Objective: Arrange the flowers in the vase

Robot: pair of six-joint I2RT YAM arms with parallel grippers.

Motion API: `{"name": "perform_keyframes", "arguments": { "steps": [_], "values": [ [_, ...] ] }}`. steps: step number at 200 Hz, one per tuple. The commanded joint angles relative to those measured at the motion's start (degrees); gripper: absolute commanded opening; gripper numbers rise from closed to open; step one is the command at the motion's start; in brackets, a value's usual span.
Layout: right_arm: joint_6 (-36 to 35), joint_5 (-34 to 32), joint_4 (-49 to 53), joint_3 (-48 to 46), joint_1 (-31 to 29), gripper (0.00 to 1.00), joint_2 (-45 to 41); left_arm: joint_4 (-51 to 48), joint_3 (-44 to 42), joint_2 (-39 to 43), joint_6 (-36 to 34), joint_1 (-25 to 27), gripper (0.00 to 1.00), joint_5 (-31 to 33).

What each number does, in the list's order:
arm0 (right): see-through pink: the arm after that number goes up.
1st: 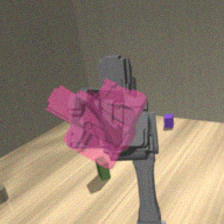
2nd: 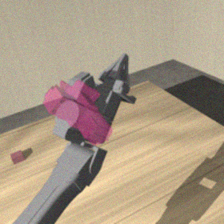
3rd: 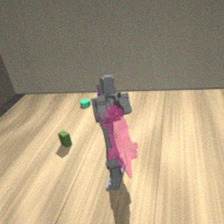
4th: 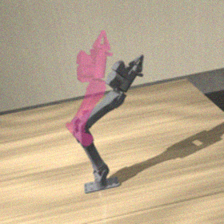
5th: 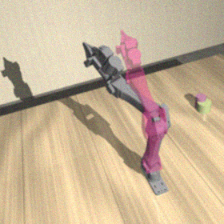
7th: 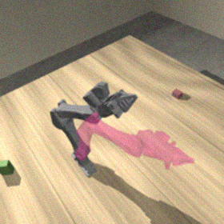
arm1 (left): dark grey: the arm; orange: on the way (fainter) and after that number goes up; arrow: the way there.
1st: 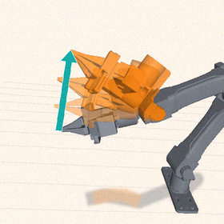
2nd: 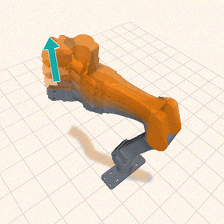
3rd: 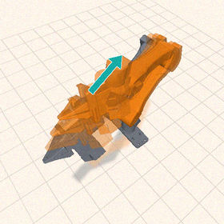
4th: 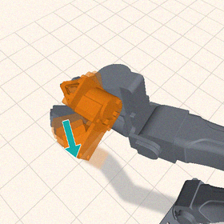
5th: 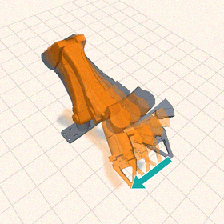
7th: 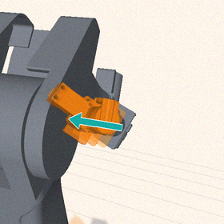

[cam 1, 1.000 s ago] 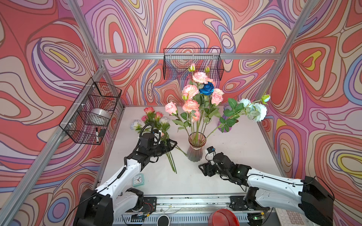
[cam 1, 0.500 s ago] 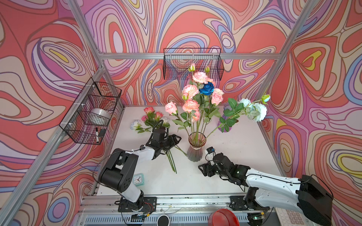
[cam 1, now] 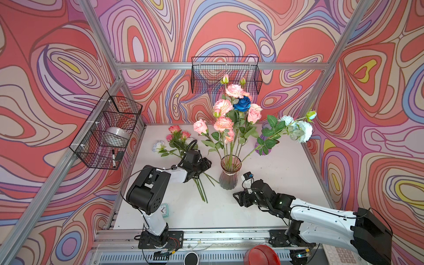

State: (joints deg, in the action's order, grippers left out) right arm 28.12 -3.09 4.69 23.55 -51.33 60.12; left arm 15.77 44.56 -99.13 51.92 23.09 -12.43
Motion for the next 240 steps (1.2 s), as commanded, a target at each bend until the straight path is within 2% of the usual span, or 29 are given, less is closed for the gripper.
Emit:
{"name": "perform_keyframes", "arguments": {
  "steps": [1,31,46,73,95,158,240],
  "values": [
    [0.0,-1.1,0.5,-0.8,0.3,0.81,-1.1,-8.7,-3.0,3.0,-1.0,-0.4,0.66,6.1],
    [-0.5,0.0,-0.4,-1.1,0.3,0.81,-0.4,-9.2,-8.6,8.1,-0.2,-3.1,0.65,6.8],
    [-0.8,0.8,-1.9,-1.1,0.3,0.81,1.0,-9.1,-10.0,11.0,-0.3,-4.1,0.65,5.2],
    [-1.1,1.0,-4.9,-0.8,0.2,0.81,4.1,-8.2,-10.0,16.6,-1.0,-3.3,0.71,-0.2],
    [-1.1,0.2,-7.7,-1.0,0.3,0.81,6.4,-10.3,-8.3,19.4,-1.5,-1.3,0.72,-1.9],
    [-1.8,-1.8,-18.5,-3.9,0.3,0.81,12.8,-10.9,-7.0,19.6,-1.2,0.3,0.73,-6.9],
    [0.5,-3.9,-18.8,-5.2,-0.4,0.82,12.8,-9.3,-5.6,17.1,0.2,2.4,0.73,-9.4]
  ]
}}
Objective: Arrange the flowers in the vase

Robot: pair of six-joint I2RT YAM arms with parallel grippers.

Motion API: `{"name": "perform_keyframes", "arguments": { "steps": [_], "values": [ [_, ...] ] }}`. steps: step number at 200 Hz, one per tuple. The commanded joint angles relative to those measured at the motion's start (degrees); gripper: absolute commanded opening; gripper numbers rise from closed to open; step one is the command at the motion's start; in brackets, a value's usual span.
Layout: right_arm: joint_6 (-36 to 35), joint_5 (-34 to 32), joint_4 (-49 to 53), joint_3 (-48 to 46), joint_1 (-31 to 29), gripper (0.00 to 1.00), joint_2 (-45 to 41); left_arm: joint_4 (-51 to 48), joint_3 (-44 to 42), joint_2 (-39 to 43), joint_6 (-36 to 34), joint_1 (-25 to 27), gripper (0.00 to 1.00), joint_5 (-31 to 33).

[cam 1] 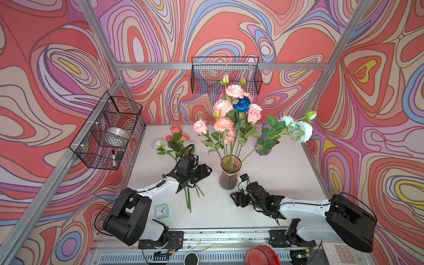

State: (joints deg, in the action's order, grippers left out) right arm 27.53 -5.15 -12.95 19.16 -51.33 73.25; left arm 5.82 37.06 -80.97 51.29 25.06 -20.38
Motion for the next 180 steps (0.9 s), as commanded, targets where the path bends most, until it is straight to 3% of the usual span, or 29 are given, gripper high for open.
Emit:
{"name": "perform_keyframes", "arguments": {
  "steps": [1,81,180],
  "values": [
    [1.2,-2.0,-1.1,-0.8,-0.5,0.82,-0.3,0.7,1.9,-1.1,0.9,0.4,0.72,-1.4],
    [3.6,-4.3,-9.2,0.6,-3.0,0.83,9.8,1.5,3.2,-4.0,1.2,1.4,0.72,-2.9],
    [4.0,-7.7,-14.2,0.8,-2.9,0.83,14.0,4.4,4.7,-7.5,1.8,1.5,0.72,-5.8]
  ]
}}
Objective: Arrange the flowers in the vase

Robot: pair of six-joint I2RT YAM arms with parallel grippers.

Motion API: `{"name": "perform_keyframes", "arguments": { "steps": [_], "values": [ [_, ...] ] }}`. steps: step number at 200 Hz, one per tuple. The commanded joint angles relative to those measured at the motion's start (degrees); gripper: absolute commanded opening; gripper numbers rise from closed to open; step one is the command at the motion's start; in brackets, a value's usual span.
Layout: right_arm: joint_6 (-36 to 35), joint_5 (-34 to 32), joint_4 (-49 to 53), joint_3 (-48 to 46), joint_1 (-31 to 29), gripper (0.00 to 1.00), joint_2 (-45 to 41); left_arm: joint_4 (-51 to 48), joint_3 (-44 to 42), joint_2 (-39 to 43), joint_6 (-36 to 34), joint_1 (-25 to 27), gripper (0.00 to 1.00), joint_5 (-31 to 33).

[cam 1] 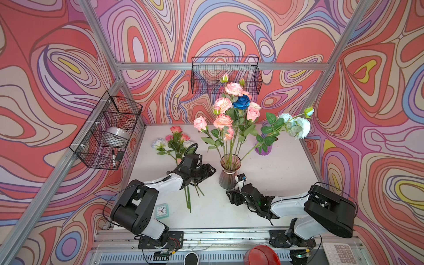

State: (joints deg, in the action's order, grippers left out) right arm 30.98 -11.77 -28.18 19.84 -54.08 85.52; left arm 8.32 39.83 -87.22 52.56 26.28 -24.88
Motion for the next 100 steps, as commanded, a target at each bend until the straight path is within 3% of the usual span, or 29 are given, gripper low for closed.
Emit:
{"name": "perform_keyframes", "arguments": {
  "steps": [1,52,100],
  "values": [
    [0.5,-1.1,1.0,0.2,-0.2,0.83,1.7,1.9,1.9,-1.3,0.5,0.3,0.71,-1.3],
    [0.0,-0.7,0.4,-0.4,-0.5,0.82,2.6,8.2,4.1,-5.2,0.5,0.4,0.77,-0.7],
    [0.5,-1.3,0.2,-1.6,-2.5,0.83,1.5,19.7,10.2,-14.0,0.9,-0.8,0.77,-6.8]
  ]
}}
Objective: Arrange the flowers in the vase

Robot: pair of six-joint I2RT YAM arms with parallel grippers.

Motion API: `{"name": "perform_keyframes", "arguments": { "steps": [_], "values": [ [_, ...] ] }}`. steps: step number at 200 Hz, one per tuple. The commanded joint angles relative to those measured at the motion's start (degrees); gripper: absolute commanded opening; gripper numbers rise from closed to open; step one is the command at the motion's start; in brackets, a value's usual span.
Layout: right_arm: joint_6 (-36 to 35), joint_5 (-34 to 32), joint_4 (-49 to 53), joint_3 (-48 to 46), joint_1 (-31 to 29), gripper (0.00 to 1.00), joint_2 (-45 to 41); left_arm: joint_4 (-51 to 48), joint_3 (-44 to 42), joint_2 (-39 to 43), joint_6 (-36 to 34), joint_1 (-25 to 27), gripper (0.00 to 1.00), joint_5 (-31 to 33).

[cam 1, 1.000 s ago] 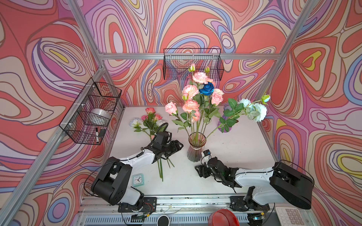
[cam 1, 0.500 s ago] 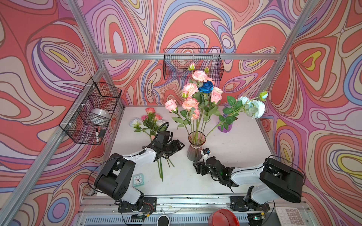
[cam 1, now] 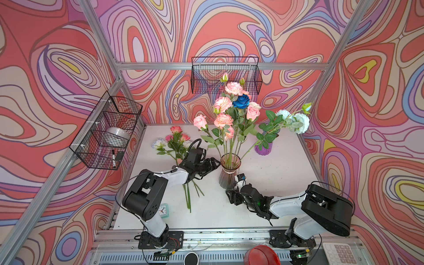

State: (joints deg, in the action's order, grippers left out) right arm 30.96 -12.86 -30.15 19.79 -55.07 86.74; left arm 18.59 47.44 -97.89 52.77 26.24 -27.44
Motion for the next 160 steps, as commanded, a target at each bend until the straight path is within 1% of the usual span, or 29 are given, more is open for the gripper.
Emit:
{"name": "perform_keyframes", "arguments": {
  "steps": [1,29,51,64,79,103,121,160],
  "values": [
    [0.6,-0.3,2.1,-1.5,-1.5,0.83,0.3,9.8,2.7,-3.5,0.7,-0.7,0.77,-4.4],
    [2.2,-1.9,1.9,-2.4,-3.3,0.83,0.6,17.5,4.7,-8.0,1.6,-1.8,0.75,-10.5],
    [3.6,-3.2,1.3,-3.4,-4.8,0.83,0.9,24.2,5.7,-11.2,4.4,-1.8,0.75,-16.3],
    [4.0,-3.9,0.8,-3.5,-5.3,0.85,1.3,26.4,5.8,-12.3,5.7,-1.7,0.74,-18.2],
    [4.0,-4.8,0.5,-3.4,-5.9,0.86,2.0,27.3,5.6,-12.7,6.0,-1.7,0.73,-19.1],
    [4.7,-6.2,0.4,-3.2,-7.4,0.87,2.9,26.5,5.0,-12.1,5.9,-1.7,0.72,-18.8],
    [5.1,-9.1,1.7,-2.3,-9.3,0.89,4.0,24.9,4.7,-11.3,4.8,-1.8,0.72,-18.0],
    [5.8,-14.1,2.1,-1.0,-9.8,0.87,6.6,23.2,3.9,-10.7,3.9,-1.8,0.72,-17.3]
  ]
}}
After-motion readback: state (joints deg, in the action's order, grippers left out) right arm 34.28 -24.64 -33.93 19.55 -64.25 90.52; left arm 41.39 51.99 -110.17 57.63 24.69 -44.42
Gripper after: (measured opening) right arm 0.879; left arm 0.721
